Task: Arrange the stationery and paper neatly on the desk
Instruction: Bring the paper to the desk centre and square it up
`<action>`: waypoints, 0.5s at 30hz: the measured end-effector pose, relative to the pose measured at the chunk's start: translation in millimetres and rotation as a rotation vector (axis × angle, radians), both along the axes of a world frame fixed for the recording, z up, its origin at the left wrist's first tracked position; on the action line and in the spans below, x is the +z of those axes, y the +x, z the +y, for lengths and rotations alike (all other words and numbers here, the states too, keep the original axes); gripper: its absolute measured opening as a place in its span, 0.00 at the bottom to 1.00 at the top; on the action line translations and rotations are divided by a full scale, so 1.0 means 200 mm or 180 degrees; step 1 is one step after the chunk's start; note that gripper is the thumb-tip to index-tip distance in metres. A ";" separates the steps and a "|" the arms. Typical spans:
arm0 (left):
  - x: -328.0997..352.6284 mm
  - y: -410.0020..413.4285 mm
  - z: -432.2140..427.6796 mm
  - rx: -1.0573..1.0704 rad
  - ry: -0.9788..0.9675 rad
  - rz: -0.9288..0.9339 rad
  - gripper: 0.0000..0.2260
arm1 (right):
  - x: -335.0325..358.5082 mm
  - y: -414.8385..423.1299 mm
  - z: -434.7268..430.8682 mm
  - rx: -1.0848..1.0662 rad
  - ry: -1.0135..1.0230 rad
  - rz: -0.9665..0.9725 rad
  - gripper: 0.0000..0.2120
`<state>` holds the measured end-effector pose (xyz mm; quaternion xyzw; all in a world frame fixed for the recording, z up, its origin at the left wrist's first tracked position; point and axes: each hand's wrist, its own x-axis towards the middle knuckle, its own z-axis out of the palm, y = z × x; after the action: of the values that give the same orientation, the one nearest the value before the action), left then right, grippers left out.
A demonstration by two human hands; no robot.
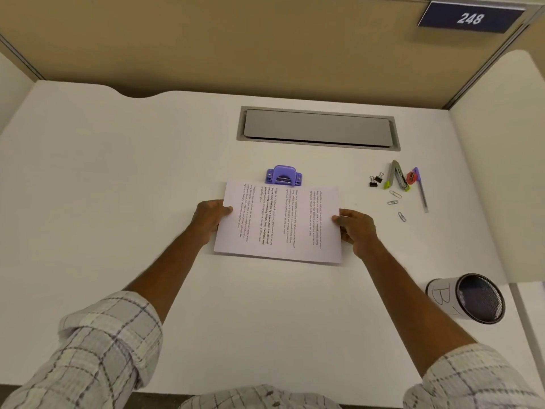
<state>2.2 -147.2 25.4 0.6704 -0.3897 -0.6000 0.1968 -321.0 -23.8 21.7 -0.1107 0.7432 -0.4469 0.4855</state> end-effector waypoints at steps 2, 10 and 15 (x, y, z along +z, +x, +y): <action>-0.01 0.00 -0.01 -0.0014 0.0002 -0.0006 0.06 | -0.01 0.00 0.00 0.0001 -0.0021 -0.0037 0.10; 0.00 0.00 -0.05 -0.0158 -0.0125 0.0041 0.08 | 0.00 0.00 0.00 0.0027 -0.0085 -0.0118 0.12; -0.01 0.01 -0.07 -0.0281 -0.0249 -0.0082 0.12 | 0.01 0.01 -0.01 -0.0008 -0.0133 -0.0102 0.12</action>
<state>3.9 -160.8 22.7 0.6520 -0.4445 -0.5837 0.1912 -319.7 -26.5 22.9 -0.1127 0.7259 -0.4647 0.4944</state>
